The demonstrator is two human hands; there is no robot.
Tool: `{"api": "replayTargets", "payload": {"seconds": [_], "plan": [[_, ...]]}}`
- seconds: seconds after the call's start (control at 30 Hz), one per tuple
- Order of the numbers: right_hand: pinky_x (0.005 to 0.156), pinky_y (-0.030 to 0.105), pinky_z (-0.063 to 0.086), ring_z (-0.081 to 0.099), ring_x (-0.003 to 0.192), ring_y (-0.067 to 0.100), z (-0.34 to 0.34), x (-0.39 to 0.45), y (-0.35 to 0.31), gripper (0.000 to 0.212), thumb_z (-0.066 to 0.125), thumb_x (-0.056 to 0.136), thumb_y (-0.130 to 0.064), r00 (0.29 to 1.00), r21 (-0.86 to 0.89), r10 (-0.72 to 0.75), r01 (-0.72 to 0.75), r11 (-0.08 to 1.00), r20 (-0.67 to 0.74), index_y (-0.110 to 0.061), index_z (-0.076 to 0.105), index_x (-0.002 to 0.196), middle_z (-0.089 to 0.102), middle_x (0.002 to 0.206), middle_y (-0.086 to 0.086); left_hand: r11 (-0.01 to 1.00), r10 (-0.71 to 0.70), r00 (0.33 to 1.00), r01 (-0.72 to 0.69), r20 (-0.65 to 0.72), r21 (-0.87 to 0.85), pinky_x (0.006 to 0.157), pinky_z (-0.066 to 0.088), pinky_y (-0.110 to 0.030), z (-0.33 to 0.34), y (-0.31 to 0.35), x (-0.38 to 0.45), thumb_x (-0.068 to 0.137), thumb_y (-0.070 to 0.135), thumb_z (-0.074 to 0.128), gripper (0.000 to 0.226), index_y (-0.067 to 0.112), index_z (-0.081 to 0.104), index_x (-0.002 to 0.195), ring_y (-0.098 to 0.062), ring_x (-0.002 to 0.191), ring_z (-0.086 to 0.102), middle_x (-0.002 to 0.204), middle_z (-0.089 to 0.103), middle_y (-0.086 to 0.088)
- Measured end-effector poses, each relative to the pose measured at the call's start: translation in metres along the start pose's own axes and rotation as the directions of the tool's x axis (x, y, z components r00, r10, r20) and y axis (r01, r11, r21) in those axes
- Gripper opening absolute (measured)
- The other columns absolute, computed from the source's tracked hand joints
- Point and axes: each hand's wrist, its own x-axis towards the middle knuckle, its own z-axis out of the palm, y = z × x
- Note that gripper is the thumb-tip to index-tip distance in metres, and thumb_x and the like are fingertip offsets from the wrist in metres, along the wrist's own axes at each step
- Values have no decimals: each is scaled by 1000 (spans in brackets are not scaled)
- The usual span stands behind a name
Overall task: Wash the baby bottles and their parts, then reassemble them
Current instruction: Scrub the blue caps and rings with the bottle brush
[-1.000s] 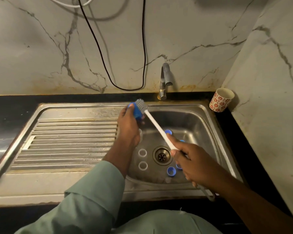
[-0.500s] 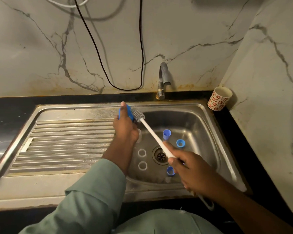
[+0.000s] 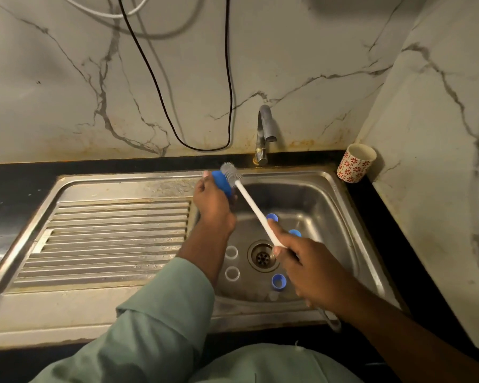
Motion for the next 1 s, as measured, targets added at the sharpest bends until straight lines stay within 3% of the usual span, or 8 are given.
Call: {"api": "replayTargets", "payload": {"seconds": [0.1, 0.17, 0.3, 0.47, 0.57, 0.7, 0.87, 1.0], "plan": [[40, 15, 36, 41, 37, 2, -1, -3, 2, 46, 44, 101, -23, 999, 48, 31, -32, 998, 28, -43, 39, 142, 46, 48, -10, 985, 86, 996, -90, 34, 150, 88, 58, -37, 0, -4, 0, 93, 49, 63, 35, 23, 59, 116, -21, 102, 66, 115, 64, -6], [38, 22, 38, 40, 38, 4, -1, 3, 2, 45, 43, 101, -25, 997, 128, 80, -82, 988, 23, -47, 38, 141, 45, 54, -7, 966, 99, 991, -118, 90, 231, 82, 58, -31, 2, -9, -8, 85, 42, 76, 41, 27, 54, 116, -18, 96, 64, 111, 61, -3], [37, 23, 40, 42, 37, 5, -2, -8, 4, 44, 43, 99, -30, 996, 165, 58, -68, 984, 62, -66, 39, 125, 49, 62, 0, 999, 4, 1000, -3, 27, -49, 69, 60, -27, -1, 1, 2, 84, 29, 79, 54, 25, 46, 127, -19, 95, 68, 113, 59, -7], [38, 23, 40, 42, 39, 5, -2, 5, -3, 43, 44, 101, -27, 996, 135, 81, -83, 987, 24, -50, 40, 137, 48, 63, -1, 996, -67, 998, 66, -12, -66, 59, 58, -24, 2, -10, -4, 84, 38, 78, 47, 17, 54, 119, -12, 64, 71, 101, 67, -10], [41, 23, 40, 41, 39, 4, 1, -9, -1, 43, 44, 100, -29, 997, 71, 32, -37, 997, 70, -53, 41, 136, 46, 58, -2, 991, -56, 988, 38, -144, -125, 54, 58, -23, -1, 0, 5, 85, 39, 76, 41, 16, 57, 114, -17, 80, 72, 105, 66, -8], [41, 21, 38, 40, 38, 2, -1, 7, -4, 46, 42, 102, -26, 997, 46, 76, -76, 996, 1, -46, 35, 142, 45, 57, -4, 995, -88, 996, 87, -27, -50, 71, 64, -35, 5, -8, -6, 88, 38, 73, 40, 15, 55, 115, -26, 93, 72, 112, 62, -12], [40, 11, 35, 45, 38, 0, -4, -6, -9, 48, 44, 101, -22, 999, -29, 5, -4, 1000, 49, -41, 36, 144, 51, 49, -10, 998, -57, 998, 57, -22, -7, 70, 64, -34, 2, 0, -1, 95, 35, 66, 23, 18, 57, 107, -23, 91, 70, 111, 65, -12], [42, 13, 37, 46, 42, 1, -4, 10, -9, 46, 43, 102, -22, 1000, -37, 20, -20, 999, -5, -38, 38, 144, 50, 58, -5, 979, -191, 978, 196, 89, -58, 87, 61, -46, 6, -9, -11, 101, 49, 51, 48, 9, 52, 129, -33, 104, 69, 118, 62, -18]]}}
